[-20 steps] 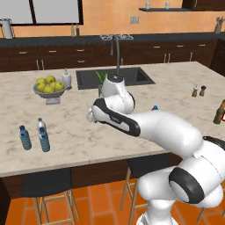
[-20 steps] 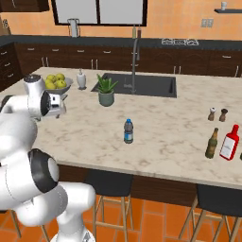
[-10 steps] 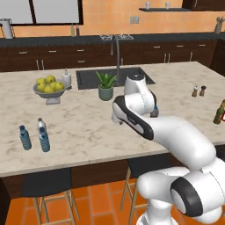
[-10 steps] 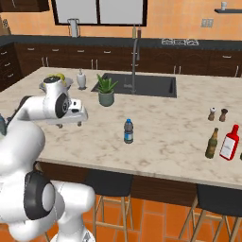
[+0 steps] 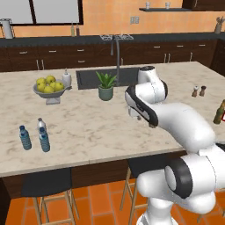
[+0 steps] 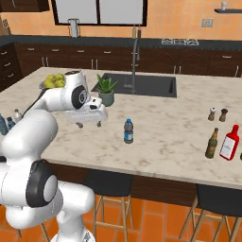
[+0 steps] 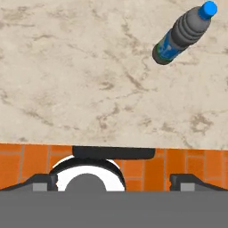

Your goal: Move the plastic bottles in the middle to the plastics group, and the glass bottles in the middle to the glass group.

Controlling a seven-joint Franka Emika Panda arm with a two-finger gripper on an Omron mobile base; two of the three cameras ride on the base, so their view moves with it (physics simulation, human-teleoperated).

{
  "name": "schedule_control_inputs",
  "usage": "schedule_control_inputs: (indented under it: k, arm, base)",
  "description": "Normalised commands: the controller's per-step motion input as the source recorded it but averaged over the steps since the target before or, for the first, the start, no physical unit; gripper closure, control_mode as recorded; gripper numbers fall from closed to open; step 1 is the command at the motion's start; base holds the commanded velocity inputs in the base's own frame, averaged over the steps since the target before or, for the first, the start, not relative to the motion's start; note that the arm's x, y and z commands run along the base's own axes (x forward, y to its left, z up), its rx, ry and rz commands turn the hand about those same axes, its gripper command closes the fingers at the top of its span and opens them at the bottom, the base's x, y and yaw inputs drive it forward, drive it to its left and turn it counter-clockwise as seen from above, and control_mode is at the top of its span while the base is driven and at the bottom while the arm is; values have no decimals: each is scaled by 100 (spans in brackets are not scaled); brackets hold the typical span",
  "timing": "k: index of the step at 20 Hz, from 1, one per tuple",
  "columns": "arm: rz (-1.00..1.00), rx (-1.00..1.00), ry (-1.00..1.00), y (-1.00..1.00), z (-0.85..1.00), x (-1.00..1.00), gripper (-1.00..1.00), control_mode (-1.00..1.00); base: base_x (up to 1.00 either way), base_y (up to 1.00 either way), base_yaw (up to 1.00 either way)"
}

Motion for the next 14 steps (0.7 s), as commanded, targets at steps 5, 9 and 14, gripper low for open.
schedule_control_inputs:
  k: [5, 9, 14]
  arm:
    - [-18, 0, -7, -74, 0, 26, -100, -100]
    - [-22, 0, -4, -55, 0, 58, -100, -100]
    - [-8, 2, -8, -52, -2, 59, -100, -100]
  base:
    - [0, 0, 0]
    - [0, 0, 0]
    - [0, 0, 0]
